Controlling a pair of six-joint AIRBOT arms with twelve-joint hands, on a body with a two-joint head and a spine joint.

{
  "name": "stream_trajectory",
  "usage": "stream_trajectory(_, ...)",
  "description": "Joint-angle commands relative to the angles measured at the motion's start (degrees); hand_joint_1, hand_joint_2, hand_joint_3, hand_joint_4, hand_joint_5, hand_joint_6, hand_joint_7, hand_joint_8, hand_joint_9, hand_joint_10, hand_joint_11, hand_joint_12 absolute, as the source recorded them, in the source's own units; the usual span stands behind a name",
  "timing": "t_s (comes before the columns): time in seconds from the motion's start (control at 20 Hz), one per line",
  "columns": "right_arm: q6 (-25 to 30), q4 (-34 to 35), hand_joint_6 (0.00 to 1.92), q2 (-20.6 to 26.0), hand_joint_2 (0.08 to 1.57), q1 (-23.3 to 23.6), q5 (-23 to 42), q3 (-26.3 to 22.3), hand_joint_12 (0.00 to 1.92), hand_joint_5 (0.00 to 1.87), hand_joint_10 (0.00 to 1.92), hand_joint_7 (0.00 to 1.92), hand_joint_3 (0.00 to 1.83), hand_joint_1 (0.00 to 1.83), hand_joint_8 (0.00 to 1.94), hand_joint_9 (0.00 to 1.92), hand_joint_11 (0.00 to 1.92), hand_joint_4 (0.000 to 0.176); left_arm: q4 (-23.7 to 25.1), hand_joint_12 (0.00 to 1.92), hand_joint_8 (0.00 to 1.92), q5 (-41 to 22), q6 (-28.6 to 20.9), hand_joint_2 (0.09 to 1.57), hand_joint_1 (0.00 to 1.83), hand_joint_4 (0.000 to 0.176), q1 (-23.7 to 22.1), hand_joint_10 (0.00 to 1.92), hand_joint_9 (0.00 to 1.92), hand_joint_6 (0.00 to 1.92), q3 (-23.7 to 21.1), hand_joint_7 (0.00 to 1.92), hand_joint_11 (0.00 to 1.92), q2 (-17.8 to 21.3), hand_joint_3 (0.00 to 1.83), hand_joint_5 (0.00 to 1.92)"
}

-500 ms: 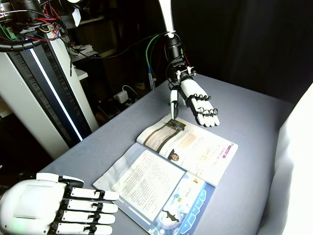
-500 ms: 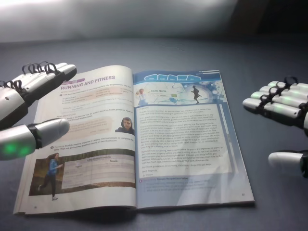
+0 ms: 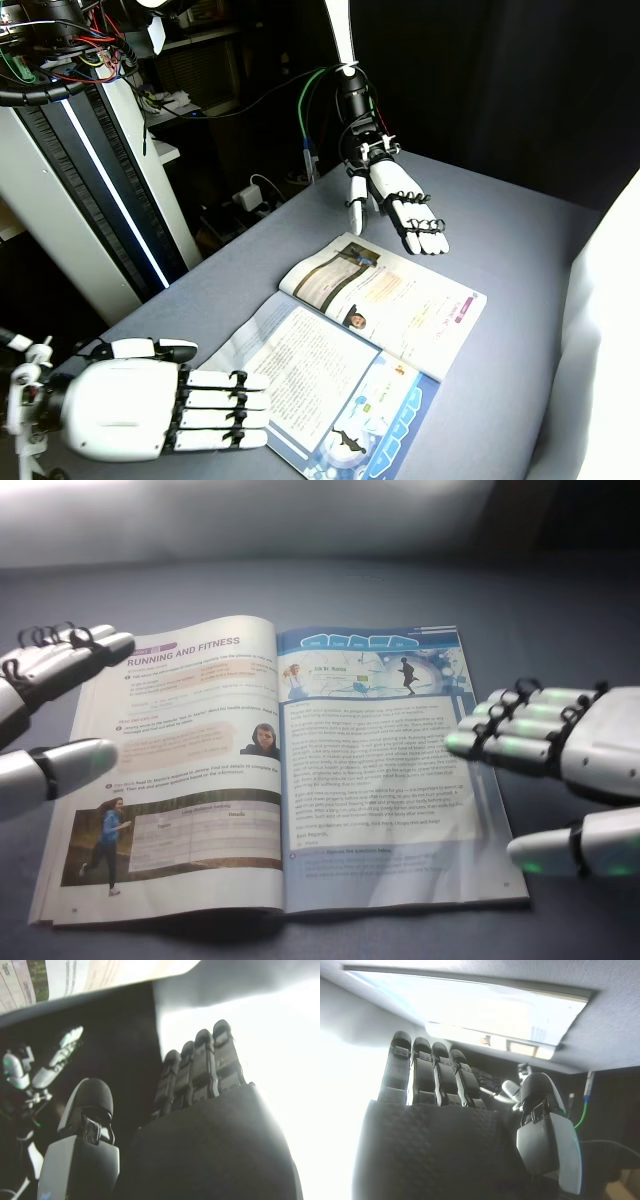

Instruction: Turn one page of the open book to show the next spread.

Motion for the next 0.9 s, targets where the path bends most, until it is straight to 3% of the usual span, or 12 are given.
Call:
stream_trajectory(0.0,0.9,-0.1,0.00,-0.3,1.19,1.2,3.3,0.5,0.00,0.00,0.00,0.00,0.01,0.00,0.00,0.00,0.00,0.000,-1.4,0.00,0.00,-8.1,0.2,1.40,0.23,0.000,0.2,0.00,0.00,0.01,-0.1,0.00,0.00,0.6,0.00,0.06)
stream_trajectory(0.4,7.9,-8.7,0.00,-5.3,1.16,2.4,-1.7,3.9,0.00,0.00,0.00,0.00,0.00,0.00,0.00,0.00,0.00,0.000,-4.0,0.03,0.00,-9.8,0.2,1.40,0.24,0.000,4.1,0.00,0.00,0.00,-1.3,0.00,0.04,1.0,0.00,0.03)
stream_trajectory(0.45,8.8,-10.0,0.00,-6.2,1.16,2.7,-2.1,4.5,0.00,0.00,0.00,0.00,0.00,0.00,0.00,0.00,0.00,0.000,-4.2,0.25,0.00,-9.9,0.2,1.40,0.24,0.000,4.6,0.00,0.00,0.00,-1.5,0.00,0.00,1.0,0.00,0.03)
stream_trajectory(0.5,9.6,-11.0,0.00,-6.9,1.16,3.0,-2.3,4.9,0.00,0.00,0.00,0.00,0.00,0.00,0.00,0.00,0.00,0.000,-4.4,0.25,0.00,-9.9,0.2,1.40,0.25,0.000,5.0,0.00,0.00,0.00,-1.7,0.00,0.00,1.0,0.00,0.04)
stream_trajectory(0.65,10.9,-13.5,0.00,-8.9,1.15,4.8,-2.3,5.9,0.00,0.00,0.00,0.00,0.00,0.00,0.00,0.00,0.00,0.000,-4.9,0.01,0.00,-9.9,0.2,1.41,0.25,0.000,6.3,0.00,0.00,0.00,-2.0,0.00,0.00,1.0,0.00,0.07)
stream_trajectory(0.85,10.9,-15.3,0.00,-12.9,1.15,8.2,-1.6,8.1,0.00,0.00,0.00,0.00,0.00,0.00,0.00,0.00,0.00,0.000,-5.8,0.00,0.00,-9.6,0.1,1.41,0.23,0.000,7.7,0.00,0.00,0.00,-2.2,0.00,0.00,0.4,0.00,0.07)
